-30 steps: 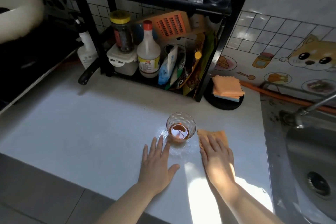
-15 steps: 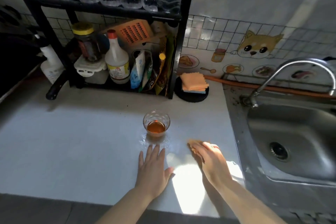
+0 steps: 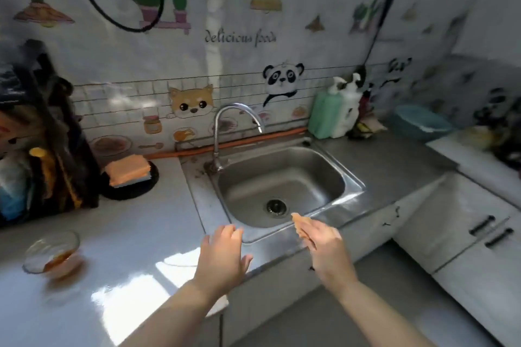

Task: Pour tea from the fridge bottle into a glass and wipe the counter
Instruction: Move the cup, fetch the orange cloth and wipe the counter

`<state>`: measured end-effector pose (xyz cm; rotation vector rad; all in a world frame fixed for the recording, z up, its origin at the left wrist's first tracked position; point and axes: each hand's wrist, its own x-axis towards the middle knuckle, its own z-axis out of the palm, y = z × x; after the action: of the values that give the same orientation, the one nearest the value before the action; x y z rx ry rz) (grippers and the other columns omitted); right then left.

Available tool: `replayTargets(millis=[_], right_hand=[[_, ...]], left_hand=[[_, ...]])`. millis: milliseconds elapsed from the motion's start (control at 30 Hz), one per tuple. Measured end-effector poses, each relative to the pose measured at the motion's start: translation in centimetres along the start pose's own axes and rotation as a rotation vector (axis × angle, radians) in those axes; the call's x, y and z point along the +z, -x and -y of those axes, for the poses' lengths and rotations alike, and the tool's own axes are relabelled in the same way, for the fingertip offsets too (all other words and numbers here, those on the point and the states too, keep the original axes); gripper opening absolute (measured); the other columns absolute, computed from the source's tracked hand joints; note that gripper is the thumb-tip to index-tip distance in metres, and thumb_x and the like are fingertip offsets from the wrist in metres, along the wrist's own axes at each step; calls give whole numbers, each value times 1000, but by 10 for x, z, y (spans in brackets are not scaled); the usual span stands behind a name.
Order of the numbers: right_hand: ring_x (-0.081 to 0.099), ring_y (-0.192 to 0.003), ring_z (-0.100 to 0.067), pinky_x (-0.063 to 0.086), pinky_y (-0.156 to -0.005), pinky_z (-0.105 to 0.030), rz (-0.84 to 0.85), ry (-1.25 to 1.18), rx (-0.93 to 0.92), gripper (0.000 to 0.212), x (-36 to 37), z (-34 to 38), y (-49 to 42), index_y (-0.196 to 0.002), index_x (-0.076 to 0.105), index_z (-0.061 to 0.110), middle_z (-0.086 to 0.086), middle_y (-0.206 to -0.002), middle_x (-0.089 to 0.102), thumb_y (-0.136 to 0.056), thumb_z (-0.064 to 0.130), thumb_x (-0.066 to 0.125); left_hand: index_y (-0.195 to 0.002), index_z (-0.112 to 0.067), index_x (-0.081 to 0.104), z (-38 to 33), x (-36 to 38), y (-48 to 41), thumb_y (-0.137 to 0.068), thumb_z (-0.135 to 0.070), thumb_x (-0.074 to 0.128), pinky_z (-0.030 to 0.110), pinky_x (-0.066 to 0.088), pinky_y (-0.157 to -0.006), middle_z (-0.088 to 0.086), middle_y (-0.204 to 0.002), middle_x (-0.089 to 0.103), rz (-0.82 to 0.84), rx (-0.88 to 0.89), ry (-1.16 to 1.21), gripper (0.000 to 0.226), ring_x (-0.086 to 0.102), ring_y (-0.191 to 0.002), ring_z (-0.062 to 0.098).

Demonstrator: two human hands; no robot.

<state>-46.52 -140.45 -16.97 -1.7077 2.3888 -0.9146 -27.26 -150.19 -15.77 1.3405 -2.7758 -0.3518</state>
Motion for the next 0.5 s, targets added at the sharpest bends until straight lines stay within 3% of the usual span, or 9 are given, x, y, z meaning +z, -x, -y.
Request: replayTargets(millis=[100,200,300,433,500], right_hand=[[49,-120,-18,26,-95,-9,-62,94,76,44,-67,-65,38,-132,47,34,10,-131,54,-92,20,35],[48,-116,-19,18,-90,4,-168,82,216,43,-136,-119,85,-132,49,29,11,-128,51,-93,19,34],[36,-102,-11,18,-80,13,-224,122,300,46,-197,-166,138,-134,47,18,6,-124,50,-92,0,45],[38,-108,-13,19,-86,10,-316,209,425,48,-263,-225,211,-133,46,21,13,-121,45,-91,-2,47],[45,-109,-17,25,-91,2,-358,273,487,50,-289,-251,245,-132,49,19,7,-125,51,-88,-5,51]], left_hand=[[-131,-21,41,-92,-2,-12,-88,-45,48,35,29,-109,-3,-141,40,17,126,26,50,32,-134,19],[-134,-22,39,-188,3,-15,-88,-42,48,37,23,-112,-3,-143,38,24,290,24,51,29,-136,18],[-140,-21,34,-284,13,-11,-90,-43,47,38,20,-114,-2,-148,34,44,444,6,57,27,-138,19],[-140,-19,33,-401,30,2,-90,-39,46,37,25,-110,0,-147,34,97,628,-3,55,29,-137,20],[-139,-19,35,-452,39,12,-90,-38,45,36,26,-108,0,-145,36,126,712,1,54,31,-135,21]])
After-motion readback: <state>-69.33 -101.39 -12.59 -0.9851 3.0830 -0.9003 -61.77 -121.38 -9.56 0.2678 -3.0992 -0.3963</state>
